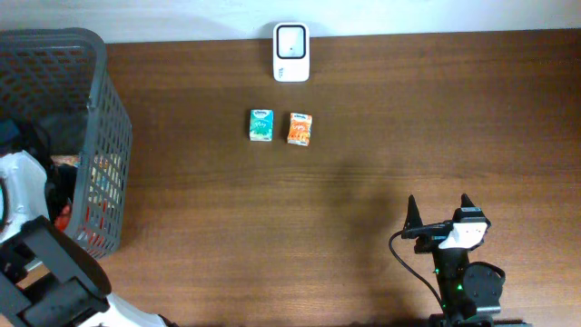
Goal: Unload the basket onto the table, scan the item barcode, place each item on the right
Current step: 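Grasp the red snack bag in the basket with the left gripper, then lay the red snack bag on the table right of the orange pack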
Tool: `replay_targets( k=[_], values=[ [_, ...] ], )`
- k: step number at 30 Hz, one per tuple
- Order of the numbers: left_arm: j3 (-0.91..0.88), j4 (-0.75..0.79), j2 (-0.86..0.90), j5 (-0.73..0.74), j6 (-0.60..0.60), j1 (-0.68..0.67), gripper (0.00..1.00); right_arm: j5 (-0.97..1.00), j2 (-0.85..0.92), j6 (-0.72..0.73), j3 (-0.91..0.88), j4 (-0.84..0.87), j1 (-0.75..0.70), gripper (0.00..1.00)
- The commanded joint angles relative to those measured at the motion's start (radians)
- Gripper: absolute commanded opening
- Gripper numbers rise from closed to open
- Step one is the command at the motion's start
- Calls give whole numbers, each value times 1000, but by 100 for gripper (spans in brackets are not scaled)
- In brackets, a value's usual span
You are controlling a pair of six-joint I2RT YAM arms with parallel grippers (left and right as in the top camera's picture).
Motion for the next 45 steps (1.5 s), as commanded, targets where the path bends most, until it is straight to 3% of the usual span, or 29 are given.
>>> replay_targets(
  k=[1,6,8,9,10,12,14,19,22,25,28,33,39,45],
  values=[
    [-79,58,-7,-23,-16,3,99,6,-7,12,-7,-4,-3,99],
    [-159,157,-6,-34,-15,3,95,6,-7,12,-7,-4,-3,99],
    [-158,157,-6,-34,-15,3,69,6,-7,12,-7,-4,-3,99],
    [-157,149,-6,-34,-12,3,46,6,-7,12,-7,-4,-3,99],
    [-151,137,-6,-34,-11,3,36,6,-7,12,-7,-4,-3,99],
    [-121,103,-11,-42,-11,4,28,6,-7,12,-7,-4,-3,99],
    [-13,15,-36,-37,-11,3,10,6,-7,12,-7,-4,-3,99],
    [353,-219,-105,-37,-11,3,0,6,-7,12,-7,-4,-3,99],
    [567,-283,-161,10,-11,2,0,6,-7,12,-7,-4,-3,99],
    [706,-273,-263,202,-12,2,0,6,-7,12,-7,-4,-3,99],
    [721,-225,-351,353,-12,-25,0,6,-7,12,-7,-4,-3,99],
    [718,-171,-401,393,3,-328,0,6,-7,12,-7,-4,-3,98],
    [718,-81,-197,389,201,-800,0,6,-7,12,-7,-4,-3,99],
    [718,21,71,388,248,-1002,0,6,-7,12,-7,-4,-3,99]
  ],
)
